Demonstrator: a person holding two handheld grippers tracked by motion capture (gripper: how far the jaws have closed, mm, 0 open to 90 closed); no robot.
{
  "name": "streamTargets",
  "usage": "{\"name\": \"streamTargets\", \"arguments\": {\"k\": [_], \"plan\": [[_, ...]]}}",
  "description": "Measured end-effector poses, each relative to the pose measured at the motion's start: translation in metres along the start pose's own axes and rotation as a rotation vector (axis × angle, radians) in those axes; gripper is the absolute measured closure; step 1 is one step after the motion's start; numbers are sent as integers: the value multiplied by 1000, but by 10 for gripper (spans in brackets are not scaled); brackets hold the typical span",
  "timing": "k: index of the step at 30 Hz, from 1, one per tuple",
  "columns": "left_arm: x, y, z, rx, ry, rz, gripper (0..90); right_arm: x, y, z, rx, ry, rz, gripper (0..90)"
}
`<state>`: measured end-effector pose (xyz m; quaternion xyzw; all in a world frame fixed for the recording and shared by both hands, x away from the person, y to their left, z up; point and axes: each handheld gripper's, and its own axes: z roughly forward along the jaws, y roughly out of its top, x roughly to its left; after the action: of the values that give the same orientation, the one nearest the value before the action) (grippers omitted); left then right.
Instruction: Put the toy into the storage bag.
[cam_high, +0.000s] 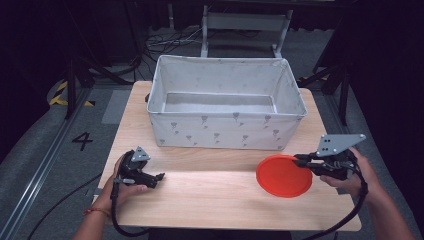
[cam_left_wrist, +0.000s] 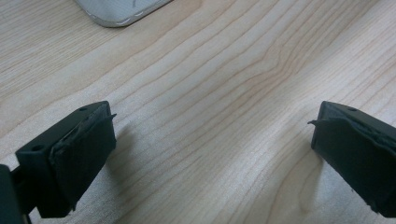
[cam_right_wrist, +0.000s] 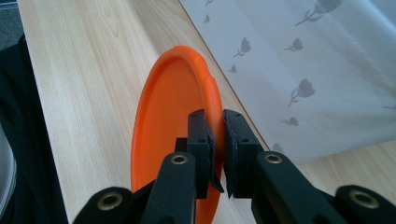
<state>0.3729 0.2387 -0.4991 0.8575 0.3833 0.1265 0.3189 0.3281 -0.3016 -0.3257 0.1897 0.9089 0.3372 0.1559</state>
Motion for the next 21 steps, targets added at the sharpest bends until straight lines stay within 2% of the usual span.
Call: {"name": "streamTargets", "arguments": {"k": [11, 15, 21], "plan": [[0, 0, 0, -1, 1, -5, 2, -13, 16, -34, -10, -28, -13, 825], [0, 0, 0, -3, 1, -5, 2, -18, 27, -44, 13, -45, -39, 825], [0, 0, 0, -2, 2, -4, 2, -25, 47, -57, 22, -33, -96, 824]]}}
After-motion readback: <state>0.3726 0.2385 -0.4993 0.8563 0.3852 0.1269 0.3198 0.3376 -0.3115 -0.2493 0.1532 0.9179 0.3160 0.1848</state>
